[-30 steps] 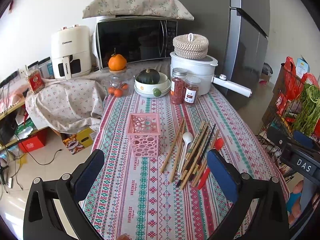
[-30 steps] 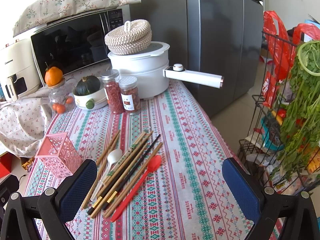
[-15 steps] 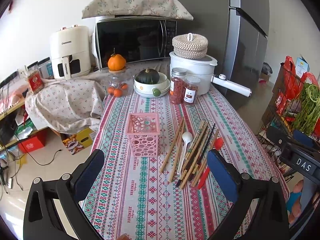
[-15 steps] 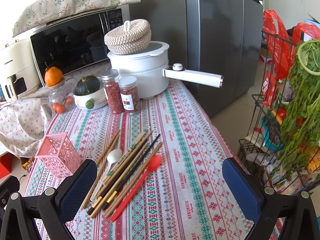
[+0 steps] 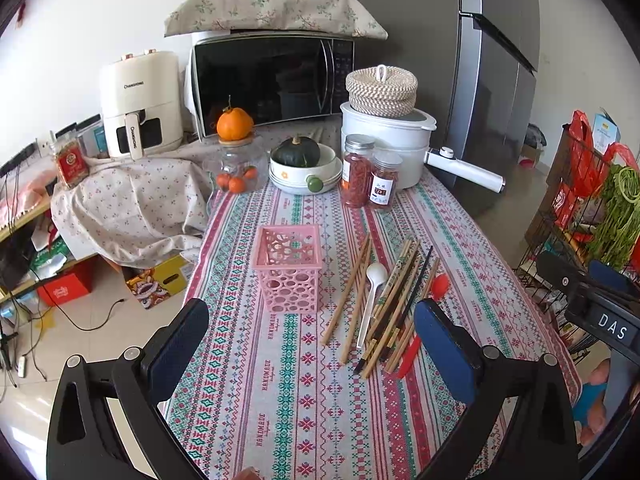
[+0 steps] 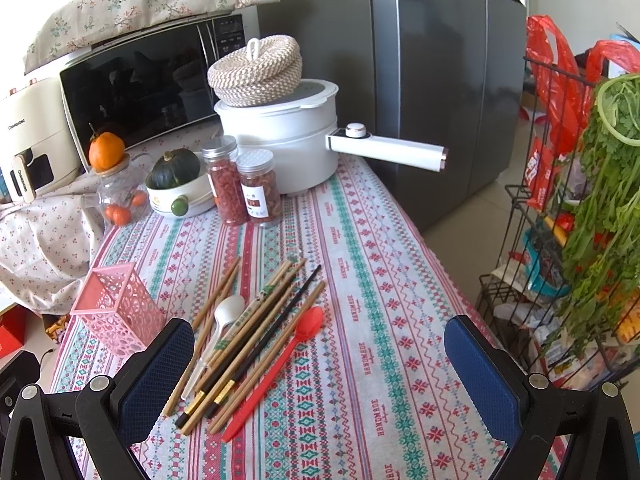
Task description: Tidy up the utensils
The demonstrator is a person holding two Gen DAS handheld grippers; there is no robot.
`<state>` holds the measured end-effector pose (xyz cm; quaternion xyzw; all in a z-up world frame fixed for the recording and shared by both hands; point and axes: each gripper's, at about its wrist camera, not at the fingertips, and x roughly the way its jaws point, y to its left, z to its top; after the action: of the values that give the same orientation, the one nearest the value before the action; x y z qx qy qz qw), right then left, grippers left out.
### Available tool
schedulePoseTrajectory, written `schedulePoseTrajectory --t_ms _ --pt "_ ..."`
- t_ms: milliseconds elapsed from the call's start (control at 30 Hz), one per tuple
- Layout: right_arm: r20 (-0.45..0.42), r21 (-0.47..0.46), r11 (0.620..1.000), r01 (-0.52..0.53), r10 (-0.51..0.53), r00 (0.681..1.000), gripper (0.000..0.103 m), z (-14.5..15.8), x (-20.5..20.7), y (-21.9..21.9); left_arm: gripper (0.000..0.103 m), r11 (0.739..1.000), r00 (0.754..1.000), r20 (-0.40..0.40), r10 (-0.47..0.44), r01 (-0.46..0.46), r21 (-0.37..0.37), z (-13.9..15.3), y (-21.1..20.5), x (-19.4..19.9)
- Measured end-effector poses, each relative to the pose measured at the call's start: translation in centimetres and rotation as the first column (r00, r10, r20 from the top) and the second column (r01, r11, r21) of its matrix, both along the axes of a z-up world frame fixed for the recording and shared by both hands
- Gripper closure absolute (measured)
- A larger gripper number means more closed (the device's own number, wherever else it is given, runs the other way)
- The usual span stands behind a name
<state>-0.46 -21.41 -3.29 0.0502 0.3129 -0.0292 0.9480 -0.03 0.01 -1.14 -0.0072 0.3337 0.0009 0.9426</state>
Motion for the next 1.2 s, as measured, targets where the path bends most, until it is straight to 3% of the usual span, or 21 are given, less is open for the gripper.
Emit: schedulePoseTrajectory --t_ms 567,800,900,1067,1200 --pt "-0.015 0.004 1.0 0.011 -0.011 1.0 0.0 0.3 0.6 -0.8 0.0 1.0 1.0 0.023 -0.014 0.013 0.025 0.9 0.3 0.8" --pt "-0.039 -0.039 0.998 0.051 -0.052 0.998 0.0 0.1 2.3 -1.7 0.0 0.993 0.985 -0.128 -0.115 0.116 0.006 -0.1 -0.6 3.7" --pt "-0.075 -0.042 0.997 0.07 -0.073 0.995 0.0 -0.1 3.8 -2.5 0.0 0.984 0.965 -0.197 -0.171 0.177 0.015 -0.3 -1.7 5.0" --pt "-0.189 0.036 0.997 0.065 -0.057 0.98 0.0 -1.1 7.4 -4.1 0.0 0.97 0.94 -0.279 -0.197 0.227 0.081 -0.4 -4.0 8.0" --pt "-0.272 0.074 0.994 0.075 -0.052 0.961 0.0 -3.1 10.1 -5.5 0.002 0.96 0.897 -0.388 -0.209 0.265 0.095 -1.4 -6.1 11.9"
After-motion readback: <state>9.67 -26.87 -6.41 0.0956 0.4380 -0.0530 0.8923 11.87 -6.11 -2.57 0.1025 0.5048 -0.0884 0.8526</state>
